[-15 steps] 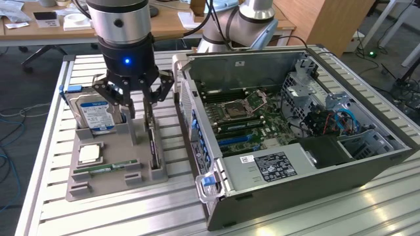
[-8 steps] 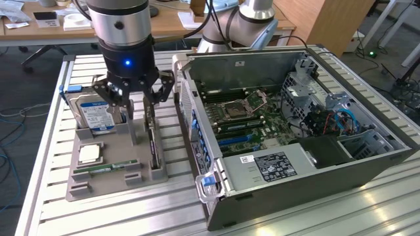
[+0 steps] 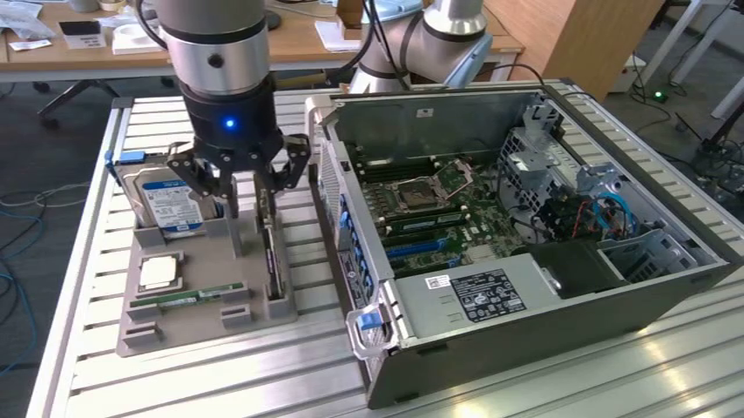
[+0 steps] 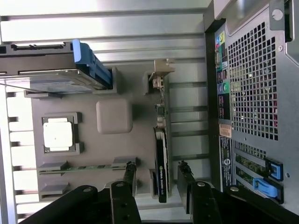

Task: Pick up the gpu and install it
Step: 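Pick up the gpu and move the gpu toward the slot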

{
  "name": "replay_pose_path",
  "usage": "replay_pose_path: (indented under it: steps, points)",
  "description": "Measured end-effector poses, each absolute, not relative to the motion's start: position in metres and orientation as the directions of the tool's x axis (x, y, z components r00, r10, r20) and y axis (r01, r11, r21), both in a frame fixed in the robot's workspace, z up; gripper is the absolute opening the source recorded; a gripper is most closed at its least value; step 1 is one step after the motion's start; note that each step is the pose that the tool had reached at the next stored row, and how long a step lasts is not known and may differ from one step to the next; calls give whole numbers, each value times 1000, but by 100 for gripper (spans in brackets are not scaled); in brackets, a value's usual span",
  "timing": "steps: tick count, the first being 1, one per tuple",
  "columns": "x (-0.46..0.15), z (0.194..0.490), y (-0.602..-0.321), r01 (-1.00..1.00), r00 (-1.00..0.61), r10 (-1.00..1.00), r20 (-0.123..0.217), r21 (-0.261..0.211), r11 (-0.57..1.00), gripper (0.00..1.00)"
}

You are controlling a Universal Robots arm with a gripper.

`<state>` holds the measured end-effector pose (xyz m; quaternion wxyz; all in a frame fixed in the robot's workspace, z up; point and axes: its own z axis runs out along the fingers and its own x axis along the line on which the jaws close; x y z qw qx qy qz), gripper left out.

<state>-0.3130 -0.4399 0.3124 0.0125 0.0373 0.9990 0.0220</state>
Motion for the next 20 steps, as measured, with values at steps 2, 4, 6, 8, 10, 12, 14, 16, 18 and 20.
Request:
replay_pose_path:
  steps: [2, 4, 6, 8, 10, 12, 14, 16, 18, 20]
  points:
    - [-311, 312, -440, 74, -997, 75, -23, 45, 996, 49]
    - [-310, 310, -440, 74, -997, 75, -23, 45, 996, 49]
    - [-310, 307, -440, 74, -997, 75, -23, 45, 996, 49]
    - [-310, 303, -440, 74, -997, 75, -23, 45, 996, 49]
    - [-310, 300, -440, 74, -997, 75, -23, 45, 996, 49]
    - [-309, 296, -440, 74, -997, 75, -23, 45, 996, 49]
    - [-309, 292, -440, 74, -997, 75, -23, 45, 996, 49]
    - [-309, 289, -440, 74, -997, 75, -23, 45, 996, 49]
    - [-308, 287, -440, 74, -997, 75, -23, 45, 996, 49]
    - [-307, 285, -440, 74, -997, 75, -23, 45, 996, 49]
